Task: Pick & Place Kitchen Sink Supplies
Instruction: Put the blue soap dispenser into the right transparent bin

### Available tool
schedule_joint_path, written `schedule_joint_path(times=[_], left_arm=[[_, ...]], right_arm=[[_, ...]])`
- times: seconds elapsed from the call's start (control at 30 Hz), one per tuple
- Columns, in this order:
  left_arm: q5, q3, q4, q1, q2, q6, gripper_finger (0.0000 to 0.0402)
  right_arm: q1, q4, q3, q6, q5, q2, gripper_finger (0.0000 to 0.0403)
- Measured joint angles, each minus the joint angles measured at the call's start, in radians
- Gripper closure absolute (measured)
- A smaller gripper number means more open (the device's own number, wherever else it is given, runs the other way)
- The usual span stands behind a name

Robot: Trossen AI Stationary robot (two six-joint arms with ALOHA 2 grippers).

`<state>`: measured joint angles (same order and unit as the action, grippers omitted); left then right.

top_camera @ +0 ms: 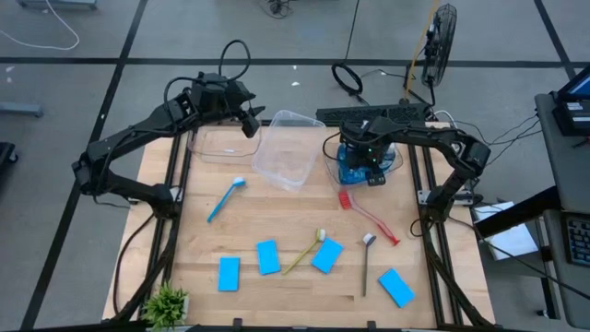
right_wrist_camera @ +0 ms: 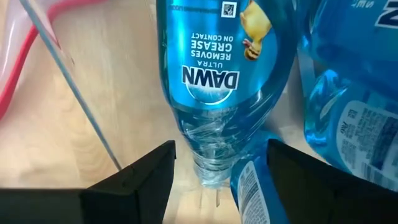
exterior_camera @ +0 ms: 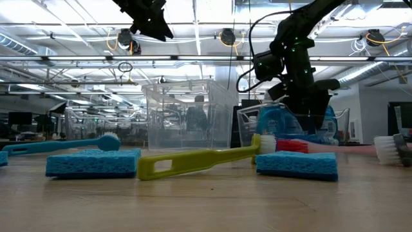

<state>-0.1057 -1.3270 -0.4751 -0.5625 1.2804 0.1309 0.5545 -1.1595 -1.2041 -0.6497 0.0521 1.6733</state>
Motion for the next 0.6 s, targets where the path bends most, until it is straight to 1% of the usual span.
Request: schedule_joint_path(times=[0.23,0.4,0.6], left_arm=[[0.0,0.0,0.0,0.0,0.0,0.015,0.0188],[0.0,0.0,0.0,0.0,0.0,0.022,0.0188],[0.0,0.0,0.0,0.0,0.0,0.025,0.0188]], right_arm=[[0.0,0.005,0.0,-0.029,0.003,0.011,0.0161],[0.0,0.024,0.027,-0.085,0.009,0.012,0.0161],[0.0,0.034,0.043,-0.083,0.05,0.012,0.0161]])
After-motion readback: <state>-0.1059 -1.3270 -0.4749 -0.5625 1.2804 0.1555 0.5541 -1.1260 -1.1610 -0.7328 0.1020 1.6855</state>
